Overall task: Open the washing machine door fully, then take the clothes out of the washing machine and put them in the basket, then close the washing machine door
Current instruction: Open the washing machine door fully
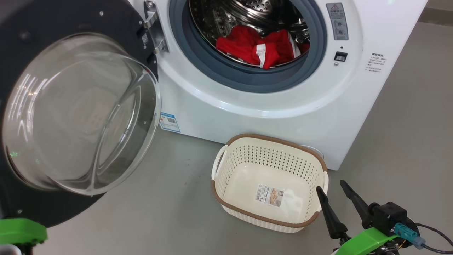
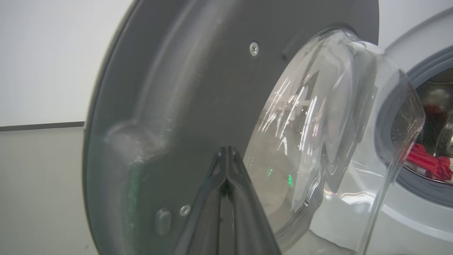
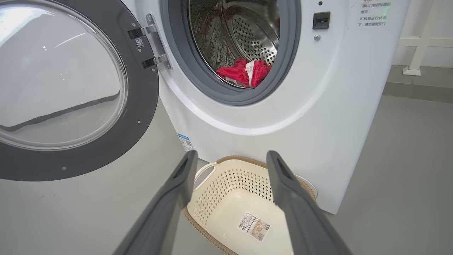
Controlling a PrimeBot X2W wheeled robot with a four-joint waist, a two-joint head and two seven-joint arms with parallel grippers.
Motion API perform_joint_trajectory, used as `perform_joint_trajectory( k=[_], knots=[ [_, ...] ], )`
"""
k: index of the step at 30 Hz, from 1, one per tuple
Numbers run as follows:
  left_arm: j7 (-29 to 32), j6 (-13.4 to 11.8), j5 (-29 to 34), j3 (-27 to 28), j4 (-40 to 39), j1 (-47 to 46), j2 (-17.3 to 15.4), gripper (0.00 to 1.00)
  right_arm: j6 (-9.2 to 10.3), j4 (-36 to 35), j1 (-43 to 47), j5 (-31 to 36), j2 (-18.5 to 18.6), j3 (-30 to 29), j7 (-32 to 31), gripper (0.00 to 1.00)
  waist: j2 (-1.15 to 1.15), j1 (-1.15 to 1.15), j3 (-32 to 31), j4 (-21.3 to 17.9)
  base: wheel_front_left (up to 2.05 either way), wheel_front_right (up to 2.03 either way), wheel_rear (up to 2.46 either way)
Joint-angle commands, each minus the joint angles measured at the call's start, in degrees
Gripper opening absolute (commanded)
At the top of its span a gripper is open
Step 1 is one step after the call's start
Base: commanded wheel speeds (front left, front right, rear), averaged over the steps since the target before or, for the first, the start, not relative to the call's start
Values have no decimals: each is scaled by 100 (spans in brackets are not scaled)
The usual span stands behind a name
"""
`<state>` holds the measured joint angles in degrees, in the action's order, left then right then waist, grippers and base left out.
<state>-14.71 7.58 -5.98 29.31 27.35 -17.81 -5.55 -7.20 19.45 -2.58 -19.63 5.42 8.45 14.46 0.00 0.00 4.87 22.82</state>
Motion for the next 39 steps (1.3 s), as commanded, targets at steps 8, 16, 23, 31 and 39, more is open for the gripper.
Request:
perform_joint_trajectory(
  k=[8,16,23,31,39],
  knots=[
    [-29,-10,-319,-455,-782,662,-68,0,-29,-197,-81,132,-23,4,54,100,0,0,-122,-7,0,0,0],
    [-29,-9,-451,-695,-1116,1047,25,25,-29,-236,-55,235,-53,-92,54,100,0,0,-162,-107,0,0,0],
    [-29,-9,-641,-1162,-1462,1337,34,96,-29,-279,-13,260,-95,-194,54,100,0,0,-195,-301,0,0,0],
    [-29,-9,-926,-1598,-1639,1482,-78,100,-29,-329,-7,282,-141,-314,54,100,0,0,-184,-625,0,0,0],
    [-29,-9,-1096,-2059,-1753,1609,-167,100,-29,-373,41,284,-173,-457,54,100,0,0,-171,-999,0,0,0]
  ],
)
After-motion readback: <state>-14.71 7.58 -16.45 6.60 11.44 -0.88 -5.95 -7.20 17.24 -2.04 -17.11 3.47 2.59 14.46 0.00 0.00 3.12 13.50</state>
